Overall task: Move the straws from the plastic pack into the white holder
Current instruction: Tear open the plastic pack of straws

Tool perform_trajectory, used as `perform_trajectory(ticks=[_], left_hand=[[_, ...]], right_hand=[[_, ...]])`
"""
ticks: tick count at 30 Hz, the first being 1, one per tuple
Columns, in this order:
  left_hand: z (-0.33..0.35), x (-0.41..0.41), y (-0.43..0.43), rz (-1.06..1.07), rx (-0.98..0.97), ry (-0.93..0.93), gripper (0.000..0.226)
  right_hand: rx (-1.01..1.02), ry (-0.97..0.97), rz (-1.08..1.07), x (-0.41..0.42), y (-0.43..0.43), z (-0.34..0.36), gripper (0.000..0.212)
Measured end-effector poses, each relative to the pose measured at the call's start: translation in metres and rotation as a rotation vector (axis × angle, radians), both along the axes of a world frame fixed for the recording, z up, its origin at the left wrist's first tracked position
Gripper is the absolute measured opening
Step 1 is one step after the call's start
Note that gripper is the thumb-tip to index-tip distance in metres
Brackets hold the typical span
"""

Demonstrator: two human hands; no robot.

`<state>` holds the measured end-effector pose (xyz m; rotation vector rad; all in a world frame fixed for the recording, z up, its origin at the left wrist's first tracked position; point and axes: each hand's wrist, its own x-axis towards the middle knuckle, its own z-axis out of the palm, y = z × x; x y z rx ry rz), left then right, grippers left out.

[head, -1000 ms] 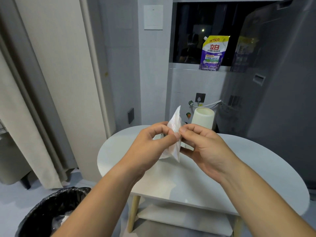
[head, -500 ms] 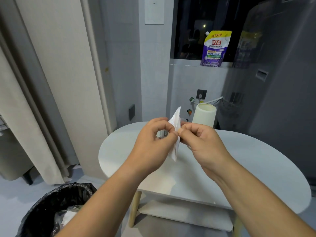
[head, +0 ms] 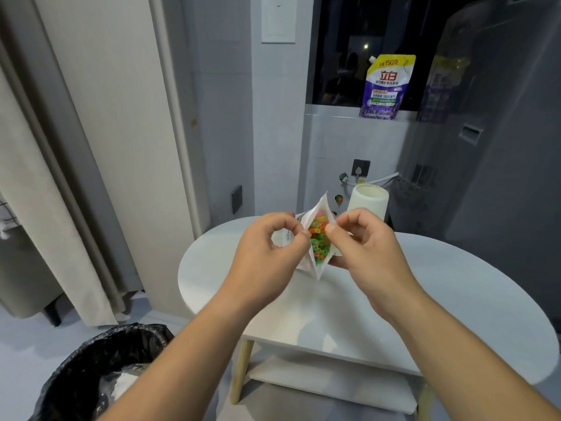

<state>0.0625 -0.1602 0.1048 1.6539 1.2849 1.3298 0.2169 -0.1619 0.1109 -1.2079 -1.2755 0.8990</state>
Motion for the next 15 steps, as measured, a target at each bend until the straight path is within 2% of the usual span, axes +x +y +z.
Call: perform_trajectory(ticks=[5, 9, 13, 15], left_hand=[[-0.002, 0.002, 0.003, 0.047, 0.035, -0.004, 0.015], [-0.003, 0.004, 0.004, 0.107, -0.055, -0.127, 0.028], [-0.003, 0.006, 0.006, 0.101, -0.476, -0.163, 0.057], [-0.008, 0.004, 0.015, 0.047, -0.673, -0.269, 0.074]], right_hand=[[0.022, -0.019, -0.028, 0.0, 0.0, 0.004, 0.01], [-0.001, 0.095, -0.094, 0.003, 0.007, 0.001, 0.01], [0.006, 0.238, -0.102, 0.003, 0.012, 0.001, 0.012], [0.009, 0.363, -0.064, 0.003, 0.014, 0.003, 0.012]])
